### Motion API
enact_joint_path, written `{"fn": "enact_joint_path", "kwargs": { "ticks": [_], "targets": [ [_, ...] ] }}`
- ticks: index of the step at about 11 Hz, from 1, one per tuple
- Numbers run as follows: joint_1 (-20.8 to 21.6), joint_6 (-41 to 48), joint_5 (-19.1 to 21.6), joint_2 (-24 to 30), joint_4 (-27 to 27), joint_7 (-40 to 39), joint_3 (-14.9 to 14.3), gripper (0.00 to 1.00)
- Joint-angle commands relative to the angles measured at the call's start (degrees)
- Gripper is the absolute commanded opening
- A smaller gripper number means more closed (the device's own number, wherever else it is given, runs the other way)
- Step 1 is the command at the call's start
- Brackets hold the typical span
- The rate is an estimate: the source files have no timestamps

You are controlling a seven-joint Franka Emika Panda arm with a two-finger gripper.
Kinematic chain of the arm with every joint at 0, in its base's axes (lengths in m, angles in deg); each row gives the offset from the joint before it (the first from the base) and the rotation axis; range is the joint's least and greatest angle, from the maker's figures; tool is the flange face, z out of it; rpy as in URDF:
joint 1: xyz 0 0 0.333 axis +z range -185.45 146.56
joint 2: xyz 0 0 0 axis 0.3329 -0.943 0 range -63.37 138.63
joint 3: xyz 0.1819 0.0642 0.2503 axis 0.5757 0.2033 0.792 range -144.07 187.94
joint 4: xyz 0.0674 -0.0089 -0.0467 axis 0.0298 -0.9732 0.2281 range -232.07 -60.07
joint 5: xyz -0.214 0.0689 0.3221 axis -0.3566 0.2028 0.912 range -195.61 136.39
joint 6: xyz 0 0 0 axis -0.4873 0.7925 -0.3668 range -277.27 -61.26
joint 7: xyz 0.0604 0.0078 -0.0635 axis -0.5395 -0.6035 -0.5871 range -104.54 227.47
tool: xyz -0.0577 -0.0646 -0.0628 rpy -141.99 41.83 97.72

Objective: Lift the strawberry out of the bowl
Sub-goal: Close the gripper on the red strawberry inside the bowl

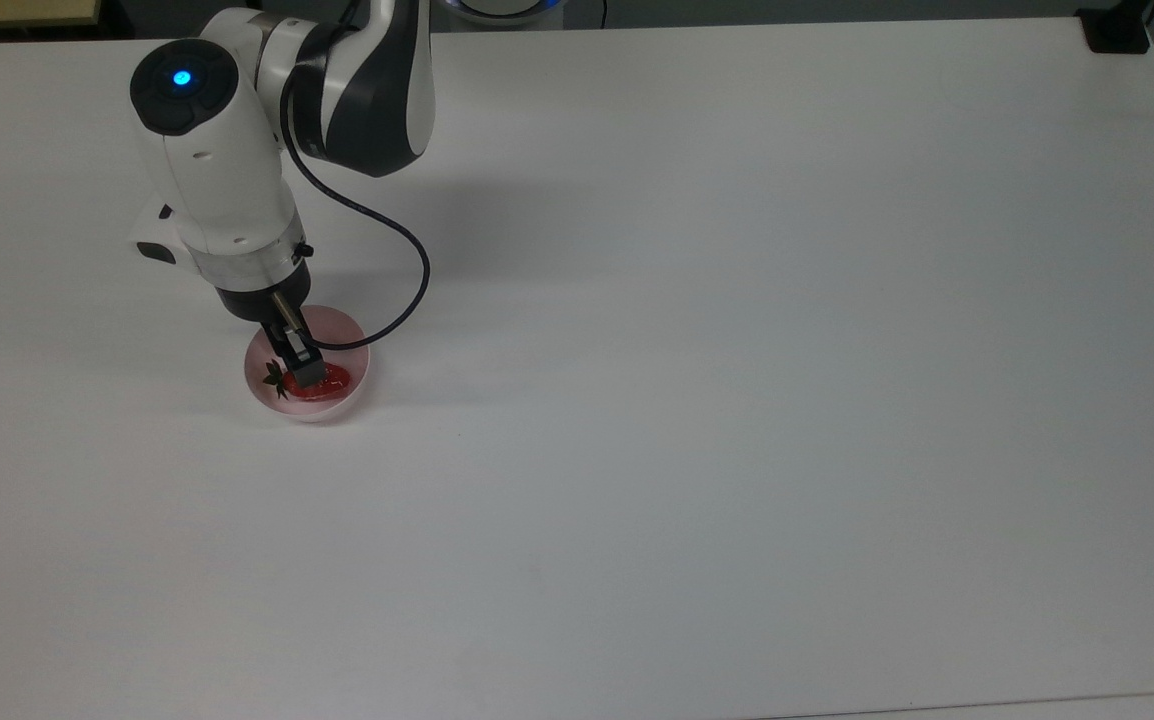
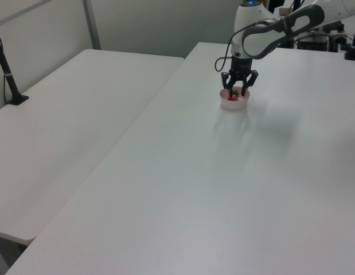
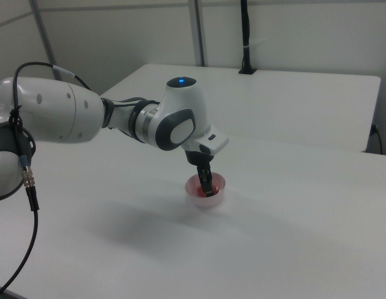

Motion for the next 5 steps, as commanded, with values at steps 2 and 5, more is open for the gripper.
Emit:
{"fn": "enact_joint_path", "kwargs": {
  "ticks": [2,5],
  "targets": [
    [0.50,-1.79,-1.67,-0.93,-0.48,1.20,0.09,0.48],
    [0.50,-3.91,-1.93,-1.63,-0.57,1.29,0.97,0.70]
  ]
}}
